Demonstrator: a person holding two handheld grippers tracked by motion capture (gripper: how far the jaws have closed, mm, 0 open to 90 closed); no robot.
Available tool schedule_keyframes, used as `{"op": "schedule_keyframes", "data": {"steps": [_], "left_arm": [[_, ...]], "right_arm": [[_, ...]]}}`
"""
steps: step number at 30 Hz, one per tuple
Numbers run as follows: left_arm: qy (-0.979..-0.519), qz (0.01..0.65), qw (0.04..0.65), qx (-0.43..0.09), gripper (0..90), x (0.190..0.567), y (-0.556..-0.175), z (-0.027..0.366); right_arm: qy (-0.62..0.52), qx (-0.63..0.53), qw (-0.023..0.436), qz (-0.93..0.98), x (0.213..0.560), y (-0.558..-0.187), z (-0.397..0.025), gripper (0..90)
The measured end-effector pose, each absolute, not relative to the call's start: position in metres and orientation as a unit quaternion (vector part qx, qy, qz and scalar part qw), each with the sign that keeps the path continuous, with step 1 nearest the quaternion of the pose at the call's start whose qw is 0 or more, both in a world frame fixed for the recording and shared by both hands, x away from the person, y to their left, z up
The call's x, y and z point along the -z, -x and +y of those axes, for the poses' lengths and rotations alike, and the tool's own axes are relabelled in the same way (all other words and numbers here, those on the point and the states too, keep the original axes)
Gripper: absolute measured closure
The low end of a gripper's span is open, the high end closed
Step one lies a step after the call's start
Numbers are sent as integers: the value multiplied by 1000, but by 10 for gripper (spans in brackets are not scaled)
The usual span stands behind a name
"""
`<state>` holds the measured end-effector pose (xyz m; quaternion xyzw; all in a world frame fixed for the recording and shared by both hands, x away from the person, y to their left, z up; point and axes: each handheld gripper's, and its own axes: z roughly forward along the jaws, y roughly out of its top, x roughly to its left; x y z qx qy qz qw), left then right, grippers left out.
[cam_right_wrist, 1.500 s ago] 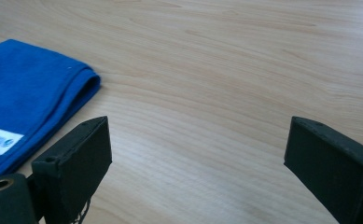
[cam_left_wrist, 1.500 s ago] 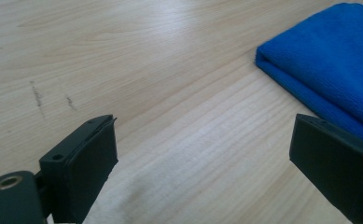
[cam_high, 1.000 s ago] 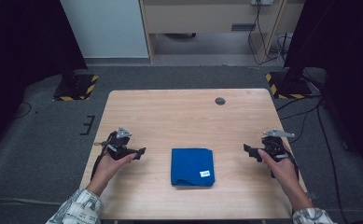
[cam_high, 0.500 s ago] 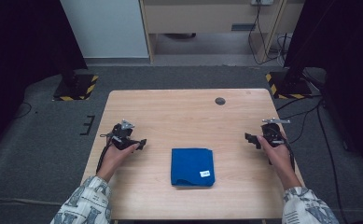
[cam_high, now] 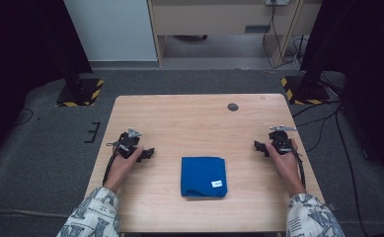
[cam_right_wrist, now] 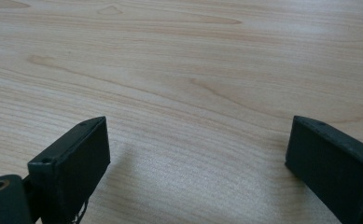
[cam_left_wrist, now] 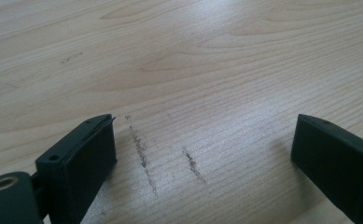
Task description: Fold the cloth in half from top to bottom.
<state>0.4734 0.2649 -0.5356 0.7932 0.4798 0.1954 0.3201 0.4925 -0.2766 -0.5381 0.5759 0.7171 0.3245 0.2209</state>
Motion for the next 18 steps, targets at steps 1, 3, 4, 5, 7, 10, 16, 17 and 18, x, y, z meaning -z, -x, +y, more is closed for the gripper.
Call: {"op": "schedule_keyframes", "data": {"steps": [1, 3, 4, 5, 7, 10, 16, 17, 18], "left_arm": [[-793, 480, 321, -196, 51, 536, -473, 265], [-791, 479, 325, -198, 42, 537, -473, 265], [-791, 478, 326, -199, 39, 537, -472, 265], [-791, 478, 326, -200, 38, 537, -472, 265], [-789, 480, 325, -201, 39, 537, -471, 265], [-789, 481, 325, -202, 39, 538, -466, 264], [-791, 477, 326, -200, 38, 538, -456, 261], [-792, 476, 326, -200, 38, 537, -455, 260], [-792, 476, 326, -199, 38, 537, -454, 260]], "right_arm": [[-572, -323, 228, 719, 539, -492, -276, 63], [-567, -312, 237, 724, 540, -493, -273, 62], [-564, -306, 240, 728, 540, -493, -272, 59], [-564, -307, 240, 728, 540, -492, -271, 59], [-562, -308, 239, 730, 540, -490, -271, 59], [-556, -310, 237, 734, 540, -482, -271, 59], [-561, -307, 237, 731, 540, -468, -272, 50], [-561, -307, 238, 731, 540, -468, -272, 46], [-563, -306, 237, 730, 540, -467, -272, 40]]}}
